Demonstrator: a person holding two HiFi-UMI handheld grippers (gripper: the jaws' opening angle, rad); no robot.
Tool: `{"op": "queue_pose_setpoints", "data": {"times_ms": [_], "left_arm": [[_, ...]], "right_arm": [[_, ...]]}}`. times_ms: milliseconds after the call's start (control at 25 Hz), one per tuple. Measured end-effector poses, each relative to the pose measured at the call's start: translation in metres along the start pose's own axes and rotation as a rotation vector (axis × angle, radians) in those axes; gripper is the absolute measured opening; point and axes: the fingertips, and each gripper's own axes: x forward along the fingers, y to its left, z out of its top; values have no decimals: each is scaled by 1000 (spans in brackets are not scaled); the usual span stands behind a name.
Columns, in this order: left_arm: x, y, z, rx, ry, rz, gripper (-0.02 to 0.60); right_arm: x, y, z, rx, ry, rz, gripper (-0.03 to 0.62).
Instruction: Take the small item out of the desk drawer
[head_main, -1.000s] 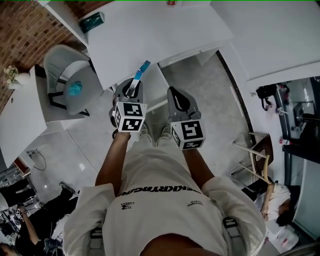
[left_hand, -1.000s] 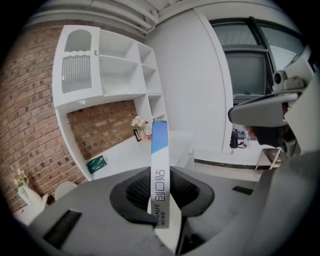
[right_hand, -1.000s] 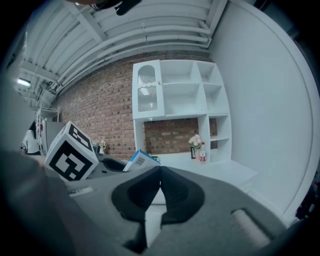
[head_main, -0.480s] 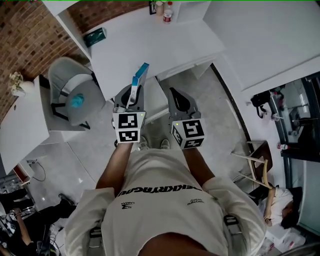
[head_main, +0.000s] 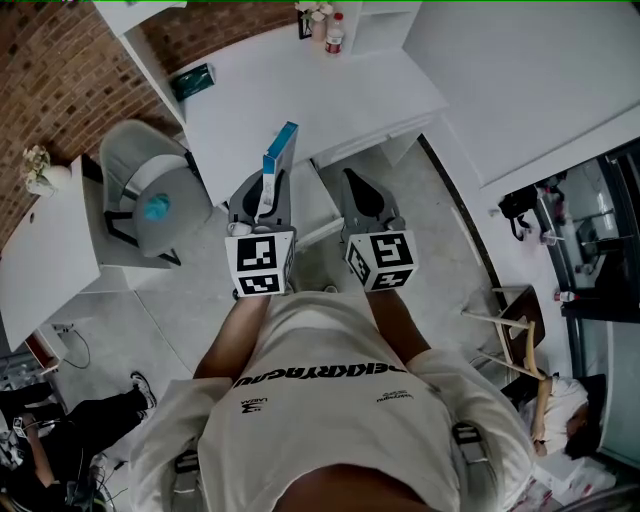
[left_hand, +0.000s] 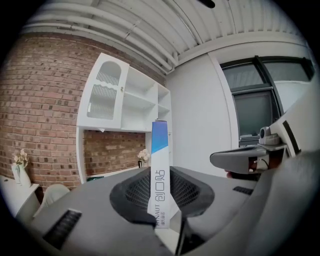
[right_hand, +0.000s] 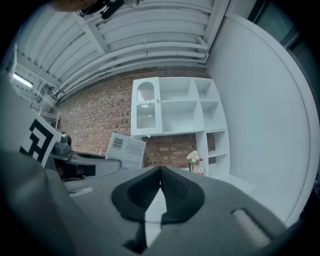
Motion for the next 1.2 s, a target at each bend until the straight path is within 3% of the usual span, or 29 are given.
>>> {"op": "queue_pose_setpoints", "data": {"times_ms": [360,1200], "left_arm": [[-4,-4,14,18,-51,9,78],[8,0,4,21,-35,4,78]], "right_arm": [[-1,4,8,-13,-27,5,-6],[10,-2,6,-12,-34,-7,-6]]}}
